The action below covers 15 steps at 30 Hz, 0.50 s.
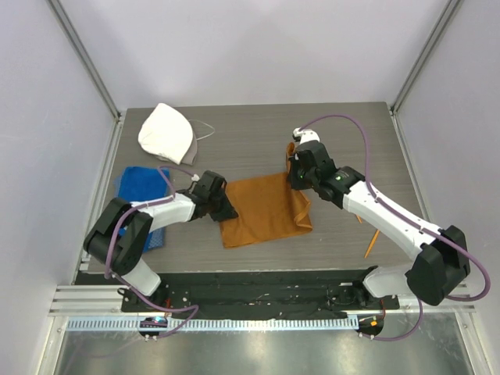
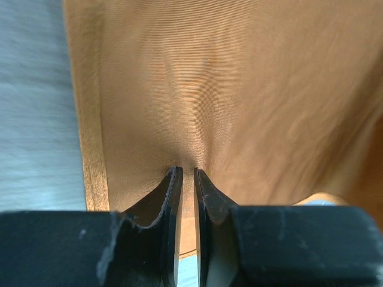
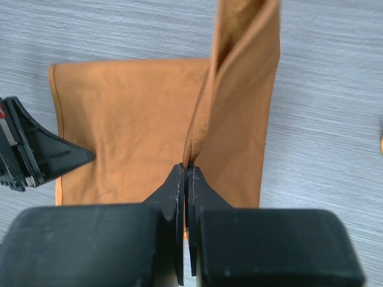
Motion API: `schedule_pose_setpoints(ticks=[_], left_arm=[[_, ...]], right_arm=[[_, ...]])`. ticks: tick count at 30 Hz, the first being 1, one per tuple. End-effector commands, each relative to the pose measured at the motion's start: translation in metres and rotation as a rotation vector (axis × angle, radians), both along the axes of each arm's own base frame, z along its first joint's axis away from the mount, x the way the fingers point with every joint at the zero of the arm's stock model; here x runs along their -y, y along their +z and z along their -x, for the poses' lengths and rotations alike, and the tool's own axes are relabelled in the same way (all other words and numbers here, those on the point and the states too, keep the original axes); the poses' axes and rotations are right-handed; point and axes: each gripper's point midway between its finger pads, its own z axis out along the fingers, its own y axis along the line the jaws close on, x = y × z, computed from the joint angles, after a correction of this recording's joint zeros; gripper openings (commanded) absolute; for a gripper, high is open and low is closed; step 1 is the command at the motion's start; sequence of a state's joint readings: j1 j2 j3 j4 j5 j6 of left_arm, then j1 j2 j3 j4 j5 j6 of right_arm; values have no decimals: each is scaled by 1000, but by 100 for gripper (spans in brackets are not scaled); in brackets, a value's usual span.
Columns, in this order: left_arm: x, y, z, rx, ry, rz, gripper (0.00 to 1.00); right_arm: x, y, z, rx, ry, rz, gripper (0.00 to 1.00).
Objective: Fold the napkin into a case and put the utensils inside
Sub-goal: Fold the rectangle-folded napkin at the center of the board.
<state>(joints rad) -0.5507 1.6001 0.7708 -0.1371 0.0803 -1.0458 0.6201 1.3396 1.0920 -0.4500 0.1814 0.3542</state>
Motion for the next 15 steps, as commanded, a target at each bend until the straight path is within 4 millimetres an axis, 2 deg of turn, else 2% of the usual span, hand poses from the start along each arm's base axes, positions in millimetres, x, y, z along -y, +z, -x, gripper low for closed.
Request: schedule_pose_setpoints(ticks=[1, 5, 8, 12, 15], left_arm=[[5, 12, 3, 13, 7, 13, 18], [-6, 38, 2, 64, 15, -10, 19], [-20, 45, 0, 71, 50, -7, 19], [-43, 29, -5, 51, 88, -55, 18], [-50, 14, -5, 22, 92, -89, 17]], right_arm=[[6, 27, 0, 72, 21, 16, 1], [-2, 19, 4, 38, 44, -3, 1], [-10, 15, 5, 27, 58, -15, 1], [-27, 15, 6, 16, 76, -51, 1], [-46, 12, 10, -6, 94, -95, 1]])
